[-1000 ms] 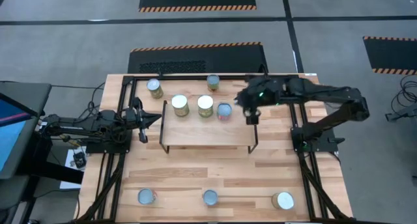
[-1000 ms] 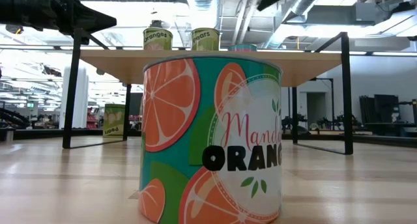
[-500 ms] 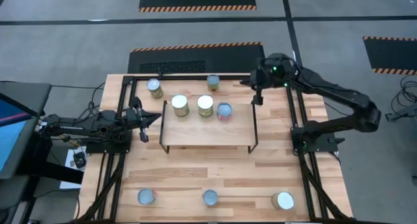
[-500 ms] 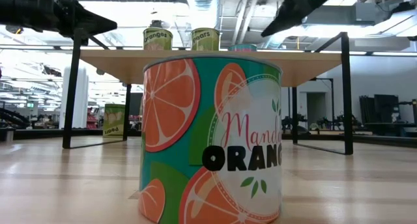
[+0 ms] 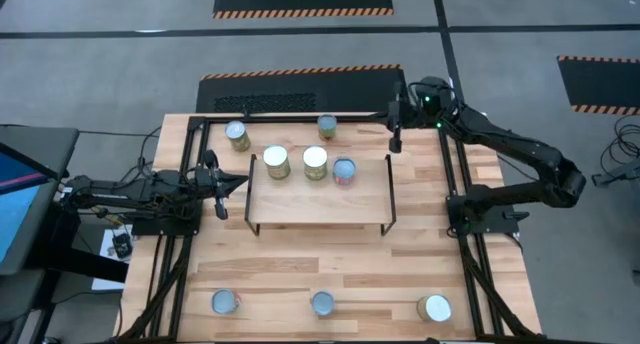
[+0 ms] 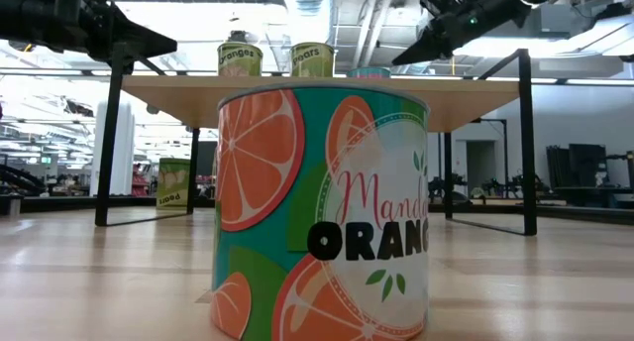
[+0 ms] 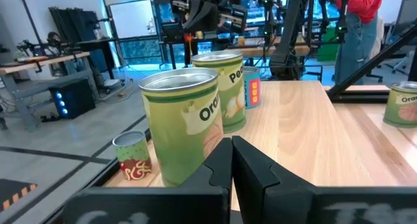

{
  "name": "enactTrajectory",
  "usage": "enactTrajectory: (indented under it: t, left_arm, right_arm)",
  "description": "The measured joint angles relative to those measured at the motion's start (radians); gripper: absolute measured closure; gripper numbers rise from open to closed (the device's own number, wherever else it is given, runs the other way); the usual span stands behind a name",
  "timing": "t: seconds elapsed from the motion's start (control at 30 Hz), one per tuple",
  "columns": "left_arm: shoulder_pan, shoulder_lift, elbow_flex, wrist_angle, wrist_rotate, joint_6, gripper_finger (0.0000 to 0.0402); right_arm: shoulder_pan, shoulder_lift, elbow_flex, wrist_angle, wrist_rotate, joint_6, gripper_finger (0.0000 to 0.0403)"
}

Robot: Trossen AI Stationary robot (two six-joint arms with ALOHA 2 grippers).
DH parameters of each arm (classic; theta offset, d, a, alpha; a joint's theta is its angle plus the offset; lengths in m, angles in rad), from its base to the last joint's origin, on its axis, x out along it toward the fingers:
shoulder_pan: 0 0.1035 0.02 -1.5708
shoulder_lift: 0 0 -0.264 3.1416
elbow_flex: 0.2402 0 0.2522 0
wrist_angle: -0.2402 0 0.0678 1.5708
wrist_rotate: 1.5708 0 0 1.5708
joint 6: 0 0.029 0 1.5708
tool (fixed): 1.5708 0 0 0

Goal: Pick and place cans onto a shelf
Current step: Put the canned pineapple on the shelf

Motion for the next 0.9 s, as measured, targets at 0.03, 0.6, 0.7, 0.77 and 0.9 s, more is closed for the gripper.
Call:
enactTrajectory:
  t: [0.03,0.6,0.7,0.77,0.9]
  left_arm:
    - [0.0,0.0,0.0,0.0,0.0,0.002,0.0401]
    - [-0.001,0.148,0.078,-0.093,0.212,0.001,0.0401]
    - [0.0,0.183,0.112,-0.115,0.3,-0.001,0.0401]
    - [-0.002,0.209,0.135,-0.137,0.348,-0.004,0.0401]
    - [-0.022,0.248,0.176,-0.177,0.384,-0.006,0.0401]
  right_arm:
    - [-0.006,0.001,0.0,0.001,-0.002,0.01,0.0397]
    - [-0.009,0.022,0.0,0.028,-0.028,0.038,0.0399]
    - [-0.002,0.022,0.0,0.03,-0.022,0.038,0.0398]
    - [-0.003,0.022,0.0,0.029,-0.012,0.038,0.0398]
    - [-0.008,0.022,0.0,0.029,-0.005,0.039,0.0398]
